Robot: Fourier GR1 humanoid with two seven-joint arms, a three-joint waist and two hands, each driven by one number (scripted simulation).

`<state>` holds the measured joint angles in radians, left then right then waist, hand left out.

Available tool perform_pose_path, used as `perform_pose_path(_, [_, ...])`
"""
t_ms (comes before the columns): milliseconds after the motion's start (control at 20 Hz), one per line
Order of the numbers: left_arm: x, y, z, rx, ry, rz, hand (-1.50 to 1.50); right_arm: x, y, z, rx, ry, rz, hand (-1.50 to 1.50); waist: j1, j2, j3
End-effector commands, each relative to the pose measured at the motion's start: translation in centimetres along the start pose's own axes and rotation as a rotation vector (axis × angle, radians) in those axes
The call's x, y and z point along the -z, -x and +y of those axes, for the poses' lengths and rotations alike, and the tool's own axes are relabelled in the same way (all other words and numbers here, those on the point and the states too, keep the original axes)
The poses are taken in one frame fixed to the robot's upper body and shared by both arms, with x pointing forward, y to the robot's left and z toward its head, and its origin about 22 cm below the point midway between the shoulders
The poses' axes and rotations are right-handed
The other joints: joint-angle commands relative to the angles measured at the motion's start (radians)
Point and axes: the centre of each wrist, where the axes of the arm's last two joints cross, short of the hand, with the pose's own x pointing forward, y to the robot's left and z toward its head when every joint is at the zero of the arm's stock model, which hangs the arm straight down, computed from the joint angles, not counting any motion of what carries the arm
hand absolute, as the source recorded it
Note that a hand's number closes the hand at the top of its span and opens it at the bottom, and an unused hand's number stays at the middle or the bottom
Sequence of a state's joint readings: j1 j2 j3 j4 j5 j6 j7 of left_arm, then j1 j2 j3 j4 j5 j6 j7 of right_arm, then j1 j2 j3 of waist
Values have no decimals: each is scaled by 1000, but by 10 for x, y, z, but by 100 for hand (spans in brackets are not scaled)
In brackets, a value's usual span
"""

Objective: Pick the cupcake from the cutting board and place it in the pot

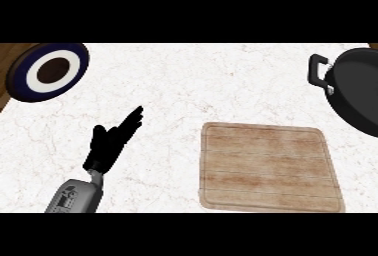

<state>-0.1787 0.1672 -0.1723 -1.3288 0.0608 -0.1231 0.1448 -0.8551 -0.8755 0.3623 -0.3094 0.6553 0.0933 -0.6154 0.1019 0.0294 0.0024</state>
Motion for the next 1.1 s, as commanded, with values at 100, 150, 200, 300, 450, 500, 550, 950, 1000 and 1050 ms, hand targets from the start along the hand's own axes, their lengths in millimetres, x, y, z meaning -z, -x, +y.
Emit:
perform_pose_path(100, [-6, 3, 3, -11, -18, 3, 0, 37, -31, 6, 0, -134, 15, -150, -25, -7, 1])
perform_pose_path(150, [-4, 1, 5, -10, -32, -2, 0, 27, -20, 11, 91, -77, -62, -150, -31, -5, 2])
perform_pose_path(200, [-10, 11, 1, -13, -14, 6, 0, 32, -25, 21, 180, -35, -101, -150, -26, -3, 3])
perform_pose_path(300, [-11, 9, 2, -41, -35, 20, 0, 38, -32, 14, 343, 57, -201, -150, -42, -11, 3])
perform_pose_path(450, [-5, 7, -1, -21, -30, 15, 0, 48, -43, 11, 590, 202, -274, -150, -49, -7, 4])
perform_pose_path(500, [-13, 17, 7, -21, -26, 29, 0, 42, -35, -3, 660, 240, -288, -150, -52, -11, 2])
perform_pose_path(550, [-11, 11, 17, -24, -42, 18, 0, 43, -36, -6, 730, 275, -299, -150, -53, -11, 2])
perform_pose_path(950, [-11, 15, 8, -20, -38, 7, 0, -7, 10, -55, 1054, 591, -183, -150, -36, 3, 3])
perform_pose_path(1000, [-11, 2, 8, -3, -39, -8, 0, -14, 20, -36, 1058, 589, -183, -150, -38, 1, 5])
perform_pose_path(1050, [-6, 8, -8, -13, -30, 1, 0, -21, 24, -45, 1093, 606, -195, -150, -42, 4, 5])
